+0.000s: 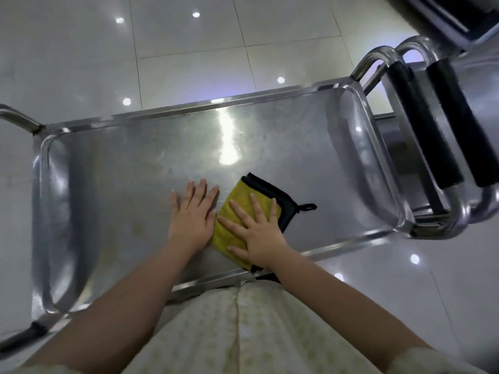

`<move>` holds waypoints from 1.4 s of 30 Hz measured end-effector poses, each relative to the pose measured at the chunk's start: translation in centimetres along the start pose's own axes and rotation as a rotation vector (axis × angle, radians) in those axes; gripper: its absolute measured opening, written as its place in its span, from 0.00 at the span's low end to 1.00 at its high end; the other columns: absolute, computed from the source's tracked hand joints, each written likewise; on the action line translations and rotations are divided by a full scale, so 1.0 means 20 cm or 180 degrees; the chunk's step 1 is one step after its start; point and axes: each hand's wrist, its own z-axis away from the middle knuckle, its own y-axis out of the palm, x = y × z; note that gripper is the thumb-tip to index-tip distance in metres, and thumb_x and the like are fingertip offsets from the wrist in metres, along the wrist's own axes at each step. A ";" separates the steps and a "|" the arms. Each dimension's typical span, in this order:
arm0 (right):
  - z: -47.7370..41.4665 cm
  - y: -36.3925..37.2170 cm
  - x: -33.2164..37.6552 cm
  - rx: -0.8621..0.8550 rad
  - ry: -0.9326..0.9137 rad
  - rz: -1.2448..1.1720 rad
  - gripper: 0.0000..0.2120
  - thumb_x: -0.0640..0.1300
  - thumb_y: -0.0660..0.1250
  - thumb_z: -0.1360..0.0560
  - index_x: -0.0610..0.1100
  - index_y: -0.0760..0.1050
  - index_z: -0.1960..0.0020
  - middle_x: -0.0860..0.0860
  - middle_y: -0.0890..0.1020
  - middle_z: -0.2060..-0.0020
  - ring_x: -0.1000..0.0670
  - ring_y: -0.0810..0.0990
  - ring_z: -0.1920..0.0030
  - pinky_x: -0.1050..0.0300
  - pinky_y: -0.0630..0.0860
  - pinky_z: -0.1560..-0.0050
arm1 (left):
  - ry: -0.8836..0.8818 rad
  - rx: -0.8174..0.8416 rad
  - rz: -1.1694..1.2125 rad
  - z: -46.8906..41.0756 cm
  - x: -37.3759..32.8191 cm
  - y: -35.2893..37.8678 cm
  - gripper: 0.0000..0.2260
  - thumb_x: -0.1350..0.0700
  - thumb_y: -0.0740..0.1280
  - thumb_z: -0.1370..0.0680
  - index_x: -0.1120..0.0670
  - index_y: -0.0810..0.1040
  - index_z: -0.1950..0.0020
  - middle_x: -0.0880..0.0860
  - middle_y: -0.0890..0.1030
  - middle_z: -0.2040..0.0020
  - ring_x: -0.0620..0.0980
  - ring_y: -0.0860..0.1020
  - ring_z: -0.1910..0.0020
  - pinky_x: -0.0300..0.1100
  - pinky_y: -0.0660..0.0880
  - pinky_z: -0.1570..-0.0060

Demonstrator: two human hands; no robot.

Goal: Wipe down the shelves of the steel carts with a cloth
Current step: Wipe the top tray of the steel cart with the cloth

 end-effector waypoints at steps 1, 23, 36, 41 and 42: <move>0.03 0.00 -0.06 0.0025 -0.0069 0.0032 0.32 0.71 0.44 0.24 0.66 0.34 0.25 0.56 0.34 0.23 0.36 0.29 0.26 0.23 0.27 0.37 | -0.0062 0.0038 -0.0017 0.01 -0.05 0.02 0.30 0.42 0.41 0.23 0.45 0.53 0.21 0.50 0.50 0.20 0.54 0.46 0.21 0.55 0.32 0.28; 0.53 0.04 -1.11 0.0026 0.2429 -0.0955 0.35 0.69 0.46 0.23 0.62 0.31 0.24 0.47 0.31 0.24 0.34 0.30 0.26 0.27 0.32 0.31 | -0.0930 -0.0101 0.0030 0.01 -0.46 0.21 0.30 0.35 0.45 0.23 0.42 0.53 0.21 0.50 0.49 0.20 0.55 0.44 0.21 0.54 0.33 0.28; 0.25 0.03 -0.39 0.0273 0.0672 -0.0162 0.34 0.70 0.40 0.23 0.60 0.28 0.25 0.49 0.29 0.25 0.30 0.26 0.29 0.22 0.34 0.36 | -0.0991 0.0148 -0.0043 0.02 -0.42 0.19 0.26 0.39 0.44 0.20 0.40 0.46 0.21 0.49 0.44 0.20 0.55 0.42 0.21 0.60 0.37 0.26; 0.23 0.05 -0.44 0.0026 -0.0052 -0.0143 0.35 0.72 0.46 0.25 0.64 0.39 0.23 0.54 0.40 0.21 0.34 0.33 0.25 0.25 0.33 0.33 | -0.1014 0.0011 0.0118 0.05 -0.37 0.19 0.27 0.39 0.43 0.21 0.40 0.49 0.21 0.47 0.45 0.20 0.52 0.42 0.21 0.57 0.35 0.26; 0.24 0.04 -0.54 -0.0004 0.0142 -0.0170 0.35 0.73 0.46 0.26 0.65 0.39 0.23 0.55 0.41 0.22 0.34 0.33 0.25 0.26 0.33 0.32 | -0.1010 -0.0004 0.0115 0.05 -0.37 0.19 0.26 0.40 0.44 0.20 0.40 0.49 0.21 0.47 0.45 0.20 0.52 0.42 0.21 0.56 0.34 0.26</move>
